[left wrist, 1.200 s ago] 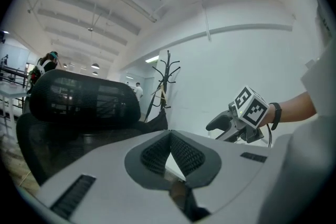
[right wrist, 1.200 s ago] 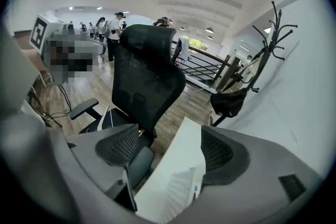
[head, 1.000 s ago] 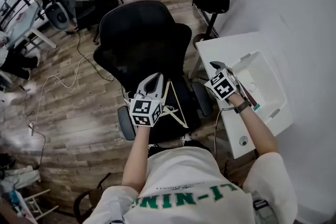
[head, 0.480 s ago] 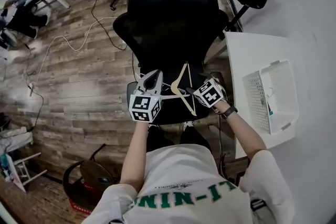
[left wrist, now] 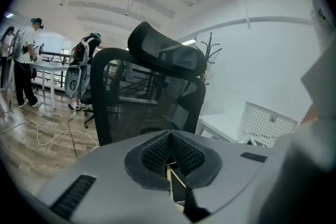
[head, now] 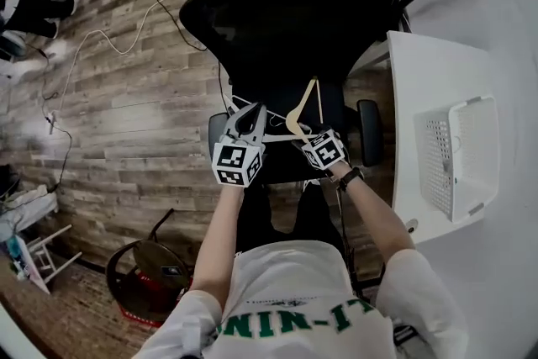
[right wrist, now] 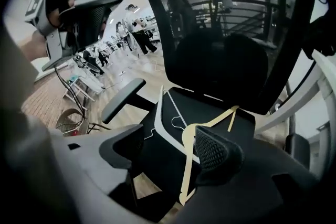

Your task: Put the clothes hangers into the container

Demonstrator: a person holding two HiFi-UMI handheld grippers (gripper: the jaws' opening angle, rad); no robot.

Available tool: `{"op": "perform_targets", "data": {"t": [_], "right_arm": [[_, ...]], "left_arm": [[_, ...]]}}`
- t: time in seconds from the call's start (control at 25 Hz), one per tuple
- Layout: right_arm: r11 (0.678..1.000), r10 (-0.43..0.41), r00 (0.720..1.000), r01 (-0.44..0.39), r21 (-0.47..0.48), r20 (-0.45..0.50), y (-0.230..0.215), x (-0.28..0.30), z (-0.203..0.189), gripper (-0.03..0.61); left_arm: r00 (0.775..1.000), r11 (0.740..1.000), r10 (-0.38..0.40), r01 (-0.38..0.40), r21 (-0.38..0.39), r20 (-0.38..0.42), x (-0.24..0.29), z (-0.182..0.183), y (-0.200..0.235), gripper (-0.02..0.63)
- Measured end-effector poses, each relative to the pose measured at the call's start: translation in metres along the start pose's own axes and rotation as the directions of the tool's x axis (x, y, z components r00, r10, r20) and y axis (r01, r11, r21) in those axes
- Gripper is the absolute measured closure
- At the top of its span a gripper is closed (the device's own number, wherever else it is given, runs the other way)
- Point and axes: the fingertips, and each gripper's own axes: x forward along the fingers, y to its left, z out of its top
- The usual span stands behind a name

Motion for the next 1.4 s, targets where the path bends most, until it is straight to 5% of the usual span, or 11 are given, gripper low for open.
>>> {"op": "perform_targets", "data": {"t": [0.4, 0.84, 1.16, 1.4], "right_arm": [[0.951, -0.071, 0.997, 0.071, 0.301, -0.010, -0.044, 0.123, -0.076, 0.324], [0.943, -0.141, 0.983, 0.170, 0.285, -0.120, -0.072, 0.206, -0.117, 0.324], [0.973, -0.056, 0.995, 0.073, 0.218, -0.080, -0.051, 0.211, -0.112, 0.425], [0.970, -0.073, 0.997, 0.076, 0.231, -0.019, -0.052, 0.200, -0.097, 0.431]], "left_arm": [[0.997, 0.999, -0.021, 0.018, -0.035, -0.077, 0.068, -0.093, 0.019, 0.601], [0.991, 0.995, -0.024, 0.011, -0.097, -0.134, 0.113, -0.154, 0.046, 0.601], [0.990, 0.993, -0.023, 0.006, -0.120, -0.138, 0.111, -0.159, 0.049, 0.601], [0.990, 0.993, -0.034, 0.017, -0.120, -0.140, 0.113, -0.156, 0.042, 0.601]]}}
